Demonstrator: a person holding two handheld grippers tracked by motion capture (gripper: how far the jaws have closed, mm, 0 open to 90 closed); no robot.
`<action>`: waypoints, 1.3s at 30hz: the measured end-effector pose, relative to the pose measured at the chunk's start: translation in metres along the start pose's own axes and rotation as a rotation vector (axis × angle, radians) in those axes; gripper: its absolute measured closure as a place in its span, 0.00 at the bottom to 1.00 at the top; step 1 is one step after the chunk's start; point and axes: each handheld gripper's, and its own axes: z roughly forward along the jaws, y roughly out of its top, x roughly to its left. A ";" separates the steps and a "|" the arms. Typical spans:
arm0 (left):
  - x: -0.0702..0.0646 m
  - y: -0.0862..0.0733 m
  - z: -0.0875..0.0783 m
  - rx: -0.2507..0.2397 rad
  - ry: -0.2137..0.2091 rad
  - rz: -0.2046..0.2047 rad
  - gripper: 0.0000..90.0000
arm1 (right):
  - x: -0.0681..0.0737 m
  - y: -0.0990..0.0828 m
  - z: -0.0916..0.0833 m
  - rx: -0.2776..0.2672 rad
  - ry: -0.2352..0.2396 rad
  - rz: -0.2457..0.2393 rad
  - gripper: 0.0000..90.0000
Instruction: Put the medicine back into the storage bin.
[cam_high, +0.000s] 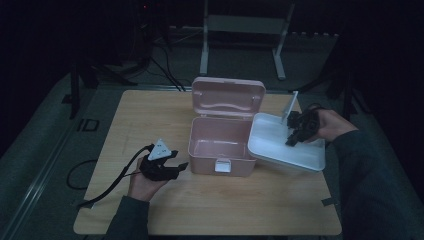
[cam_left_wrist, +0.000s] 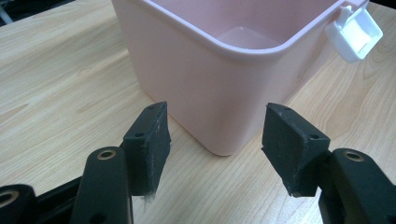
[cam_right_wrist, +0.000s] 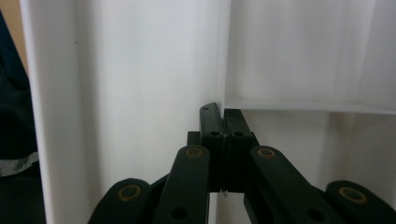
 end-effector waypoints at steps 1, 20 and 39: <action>0.000 0.000 0.000 0.001 0.000 0.001 0.46 | 0.001 0.006 0.001 0.002 -0.002 -0.007 0.99; 0.001 -0.001 -0.003 -0.015 -0.004 0.000 0.46 | 0.003 0.112 0.014 -0.019 0.057 -0.125 0.99; 0.000 -0.001 -0.001 -0.011 -0.009 -0.001 0.46 | 0.002 0.173 0.046 0.016 0.038 -0.176 0.99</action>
